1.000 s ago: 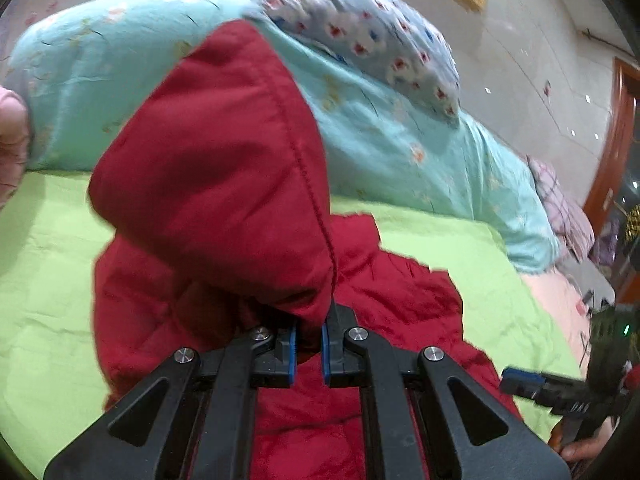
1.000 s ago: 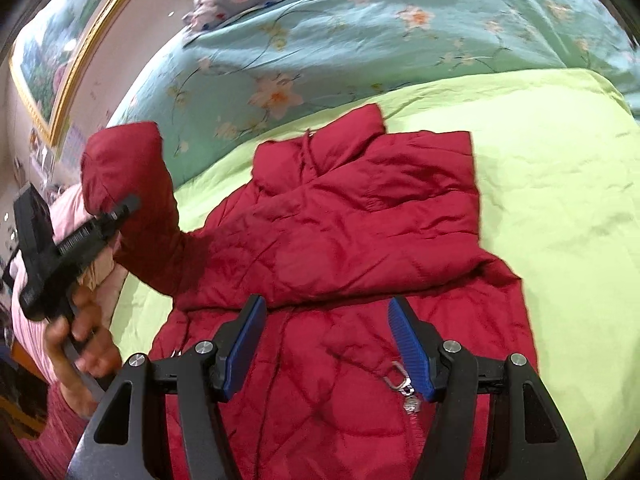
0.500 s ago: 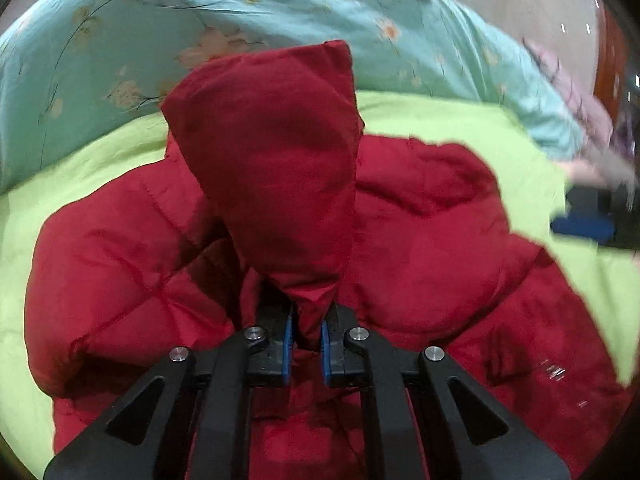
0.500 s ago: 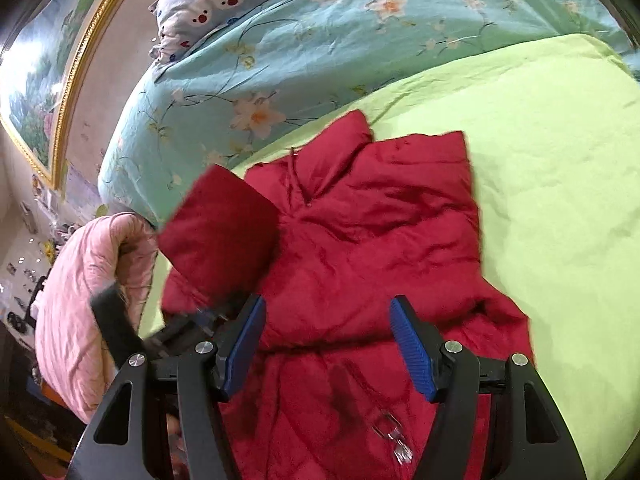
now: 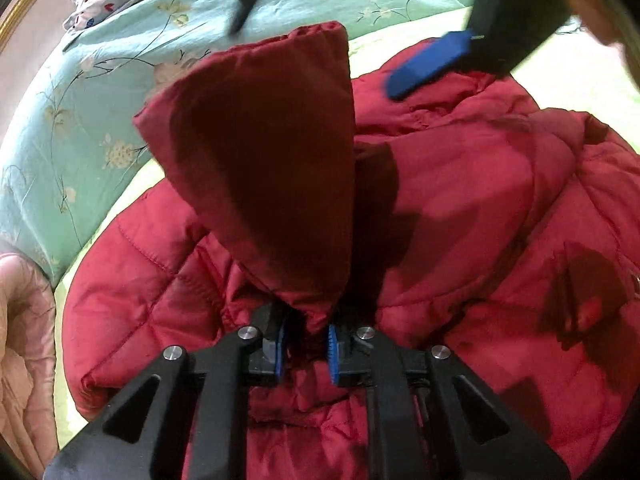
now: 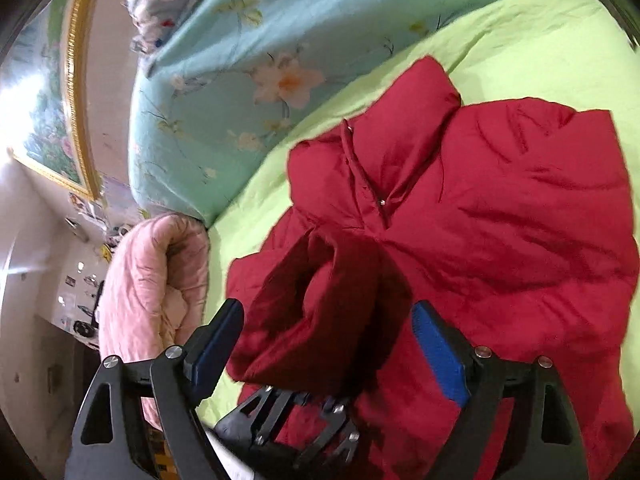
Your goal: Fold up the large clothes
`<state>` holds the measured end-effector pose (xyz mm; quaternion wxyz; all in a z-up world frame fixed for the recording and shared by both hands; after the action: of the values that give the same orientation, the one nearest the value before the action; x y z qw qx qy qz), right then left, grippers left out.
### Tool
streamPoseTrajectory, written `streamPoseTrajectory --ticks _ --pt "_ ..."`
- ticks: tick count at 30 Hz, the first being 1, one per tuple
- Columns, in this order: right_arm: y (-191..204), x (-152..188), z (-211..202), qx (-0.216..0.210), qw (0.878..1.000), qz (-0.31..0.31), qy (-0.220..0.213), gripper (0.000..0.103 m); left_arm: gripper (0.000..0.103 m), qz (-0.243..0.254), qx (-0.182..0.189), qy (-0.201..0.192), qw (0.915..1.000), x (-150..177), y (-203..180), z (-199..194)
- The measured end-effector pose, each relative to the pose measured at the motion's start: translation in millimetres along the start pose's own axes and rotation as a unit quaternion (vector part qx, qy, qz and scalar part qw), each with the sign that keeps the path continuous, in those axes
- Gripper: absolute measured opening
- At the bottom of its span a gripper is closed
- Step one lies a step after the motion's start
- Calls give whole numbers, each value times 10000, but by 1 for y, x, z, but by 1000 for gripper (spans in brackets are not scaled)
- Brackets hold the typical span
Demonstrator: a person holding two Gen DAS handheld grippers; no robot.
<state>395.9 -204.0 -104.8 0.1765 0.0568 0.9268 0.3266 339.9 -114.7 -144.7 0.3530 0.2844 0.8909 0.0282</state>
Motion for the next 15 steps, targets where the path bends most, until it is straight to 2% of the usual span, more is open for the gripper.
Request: streamPoseTrajectory --ticks 1,3,7,11,15 --pt "1 -2 4 59 10000 -73 11 71 17 -23 91 -6 10000 0 0 -2" --pt "0 -2 13 118 9998 -104 146 9 26 -97 345 -25 9994 -3 0 -7" --pt "-9 0 13 366 9992 -158 79 7 50 -352 1080 -231 9933 2 5 -37" --pt "-23 -3 -11 406 9989 -89 -239 5 51 -721 1442 -534 9855 4 20 -75" --pt "-40 -12 -54 268 9977 58 -615 5 51 -1219 1593 -871 9758 2 52 -102"
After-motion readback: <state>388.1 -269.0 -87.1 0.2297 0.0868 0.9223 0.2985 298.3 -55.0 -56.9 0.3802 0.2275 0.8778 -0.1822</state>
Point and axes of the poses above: each gripper's, at about its wrist camera, not at the fingertips, and z roughly the way its jaws point, y to its left, x to its underside, the point moved 8 cm from there along z, roughly the way its jaws point, and after that the axes turned 15 degrees about x, right-handed, at the moved point
